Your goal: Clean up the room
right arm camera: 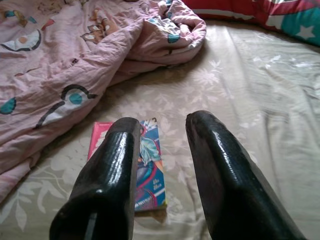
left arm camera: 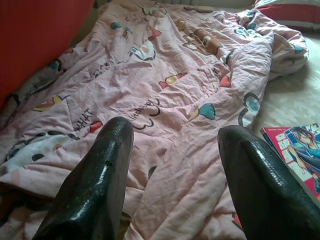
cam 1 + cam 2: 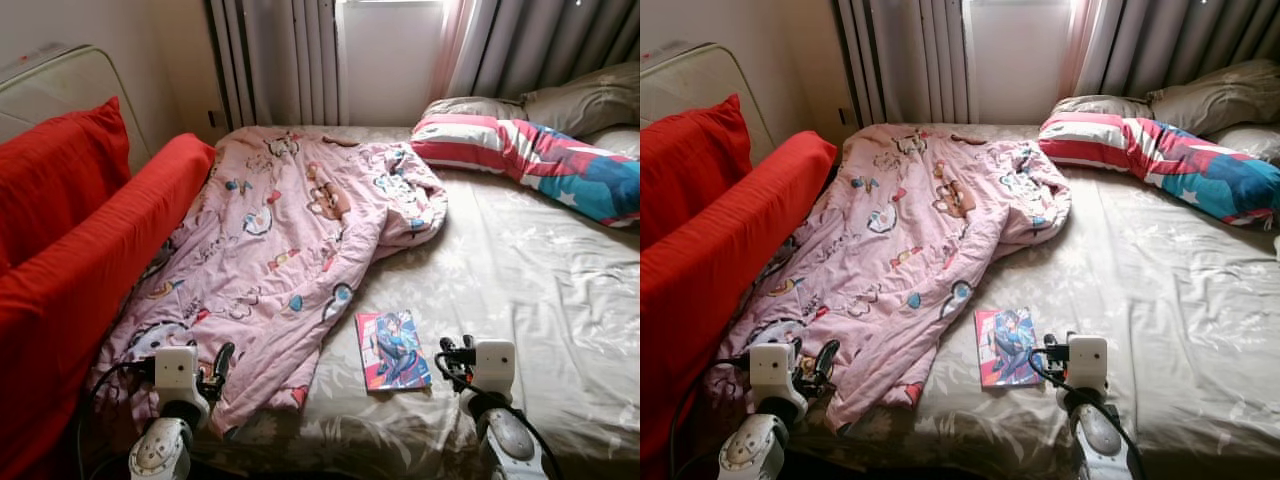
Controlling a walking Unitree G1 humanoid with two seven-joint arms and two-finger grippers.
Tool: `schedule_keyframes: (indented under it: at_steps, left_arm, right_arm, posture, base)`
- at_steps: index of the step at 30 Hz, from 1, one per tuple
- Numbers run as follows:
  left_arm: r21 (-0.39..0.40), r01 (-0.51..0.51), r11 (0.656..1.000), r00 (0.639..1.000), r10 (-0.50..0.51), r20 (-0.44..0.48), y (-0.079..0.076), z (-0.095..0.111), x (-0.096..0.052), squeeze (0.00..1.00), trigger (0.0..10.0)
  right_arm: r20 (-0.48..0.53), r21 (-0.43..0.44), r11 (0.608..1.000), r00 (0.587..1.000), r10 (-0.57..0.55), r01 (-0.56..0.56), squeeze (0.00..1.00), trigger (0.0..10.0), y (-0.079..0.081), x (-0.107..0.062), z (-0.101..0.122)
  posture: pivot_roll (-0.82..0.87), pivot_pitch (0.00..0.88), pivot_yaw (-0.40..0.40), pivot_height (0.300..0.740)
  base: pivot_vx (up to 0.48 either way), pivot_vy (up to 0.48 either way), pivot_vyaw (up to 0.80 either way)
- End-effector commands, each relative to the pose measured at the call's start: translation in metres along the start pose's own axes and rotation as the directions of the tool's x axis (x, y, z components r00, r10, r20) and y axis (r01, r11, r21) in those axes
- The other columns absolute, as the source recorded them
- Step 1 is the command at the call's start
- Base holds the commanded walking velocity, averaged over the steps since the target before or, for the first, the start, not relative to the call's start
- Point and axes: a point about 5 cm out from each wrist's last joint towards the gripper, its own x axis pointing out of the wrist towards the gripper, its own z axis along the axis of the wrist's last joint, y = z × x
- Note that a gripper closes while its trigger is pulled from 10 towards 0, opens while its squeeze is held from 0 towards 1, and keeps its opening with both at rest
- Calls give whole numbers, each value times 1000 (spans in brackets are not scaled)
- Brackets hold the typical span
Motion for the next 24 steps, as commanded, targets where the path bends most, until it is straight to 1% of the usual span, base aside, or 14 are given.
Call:
schedule_keyframes:
  at_steps: [1, 7, 12, 24]
  left_arm:
    - [-3, -4, 1000, 1000, 4, -5, 1, 0, -1, 0, 10000]
    - [-3, -6, 1000, 1000, 6, -7, 1, 0, -1, 0, 10000]
    - [-3, -9, 1000, 1000, 9, -9, 2, 0, -2, 0, 10000]
    - [-2, -7, 1000, 1000, 7, -7, 1, 0, -3, 0, 10000]
  right_arm:
    - [17, 5, 1000, 1000, -1, 1, 0, 10000, 2, 1, 3]
    - [-2, 11, 1000, 1000, -14, 14, 0, 10000, 1, 2, 2]
    - [4, 12, 1000, 1000, -10, 10, 0, 10000, 1, 2, 2]
    - [2, 11, 1000, 1000, -11, 11, 0, 10000, 1, 2, 2]
  posture:
    - [-51, 0, 20, 672]
    - [-52, 1, 21, 672]
    - [-47, 6, 20, 642]
    - [-49, 13, 23, 642]
  base:
    - [0, 0, 0]
    - [0, 0, 0]
    - [0, 0, 0]
    - [0, 0, 0]
